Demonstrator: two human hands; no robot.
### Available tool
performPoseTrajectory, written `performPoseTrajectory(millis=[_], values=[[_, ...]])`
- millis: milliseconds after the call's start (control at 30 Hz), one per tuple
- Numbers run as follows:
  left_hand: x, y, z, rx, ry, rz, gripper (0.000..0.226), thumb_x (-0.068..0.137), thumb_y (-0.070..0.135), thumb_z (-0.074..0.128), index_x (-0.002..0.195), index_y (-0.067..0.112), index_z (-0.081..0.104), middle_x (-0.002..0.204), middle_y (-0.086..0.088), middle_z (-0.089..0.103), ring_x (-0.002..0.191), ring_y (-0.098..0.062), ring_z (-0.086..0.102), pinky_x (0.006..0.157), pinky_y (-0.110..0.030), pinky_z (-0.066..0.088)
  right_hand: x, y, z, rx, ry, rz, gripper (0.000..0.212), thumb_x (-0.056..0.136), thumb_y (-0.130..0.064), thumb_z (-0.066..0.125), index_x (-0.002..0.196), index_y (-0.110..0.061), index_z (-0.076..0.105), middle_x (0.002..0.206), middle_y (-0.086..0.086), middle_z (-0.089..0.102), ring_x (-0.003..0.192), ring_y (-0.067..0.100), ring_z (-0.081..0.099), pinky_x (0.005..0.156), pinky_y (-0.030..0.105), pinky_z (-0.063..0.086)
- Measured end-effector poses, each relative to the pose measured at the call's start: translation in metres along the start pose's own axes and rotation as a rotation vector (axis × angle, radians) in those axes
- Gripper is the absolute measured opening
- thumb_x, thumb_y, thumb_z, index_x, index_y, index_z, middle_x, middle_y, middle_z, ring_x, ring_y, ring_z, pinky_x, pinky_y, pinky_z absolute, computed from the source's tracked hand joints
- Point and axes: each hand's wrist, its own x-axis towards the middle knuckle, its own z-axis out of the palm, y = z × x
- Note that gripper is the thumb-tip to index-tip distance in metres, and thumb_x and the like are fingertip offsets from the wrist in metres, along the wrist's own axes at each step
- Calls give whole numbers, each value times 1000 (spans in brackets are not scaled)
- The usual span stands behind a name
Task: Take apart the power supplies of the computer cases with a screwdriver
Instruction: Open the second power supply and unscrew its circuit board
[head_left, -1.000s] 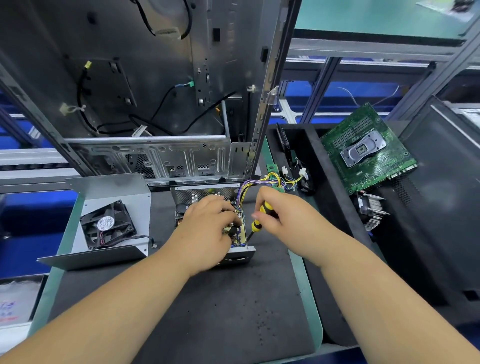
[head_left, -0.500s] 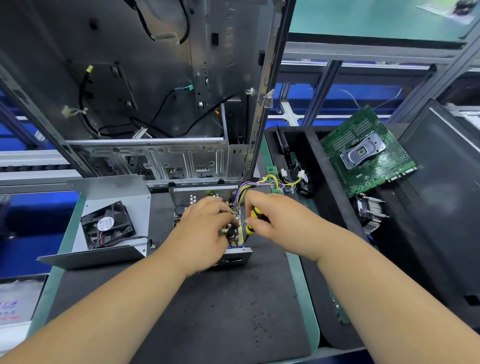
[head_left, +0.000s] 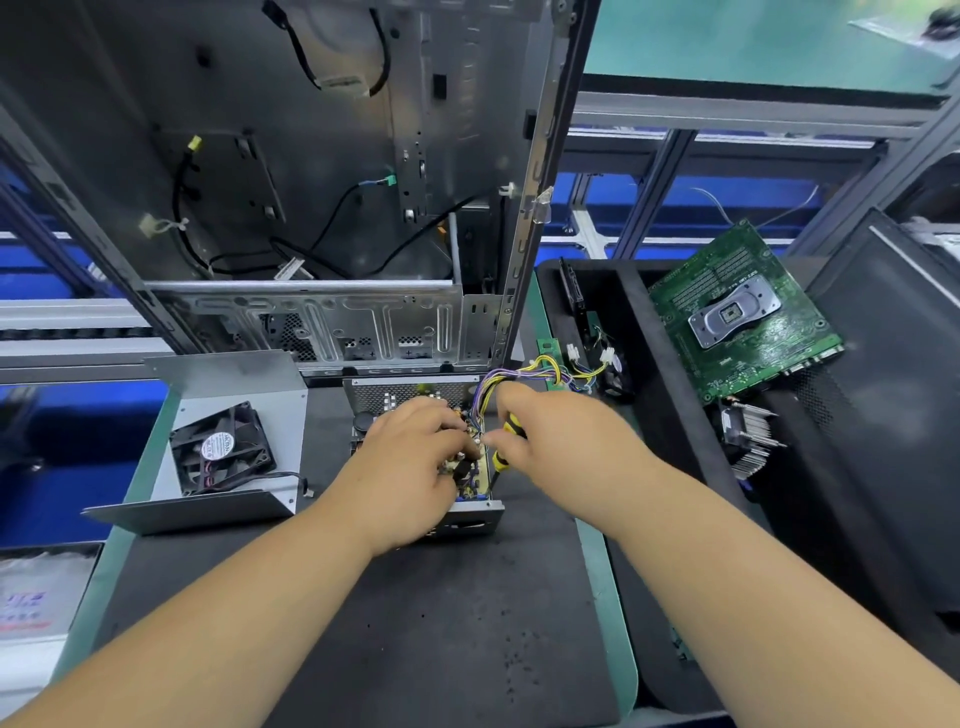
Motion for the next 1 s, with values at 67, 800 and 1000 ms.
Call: performPoseTrajectory(millis=[67,800,1000], values=[[0,1,0,-3,-5,3,47,69,14,48,108,22,72,121,11,59,128,-15,37,105,-31,25,-2,1,1,118,-31,-22,22,102,-39,50,96,-23,37,68,-4,47,69,23,44,60,38,35],[0,2,-2,-5,8,14,46,70,9,50,108,21,73,117,10,60,125,-19,42,107,-38,32,6,0,-6,72,-113,-24,24,102,-34,51,99,-17,34,78,-3,48,74,23,46,62,38,31],[0,1,-4,5,-21,15,49,69,8,49,109,26,71,120,15,58,125,-16,40,109,-40,31,2,-1,-14,164,-183,-192,6,95,-7,56,99,-12,55,99,3,56,88,17,41,77,35,37]])
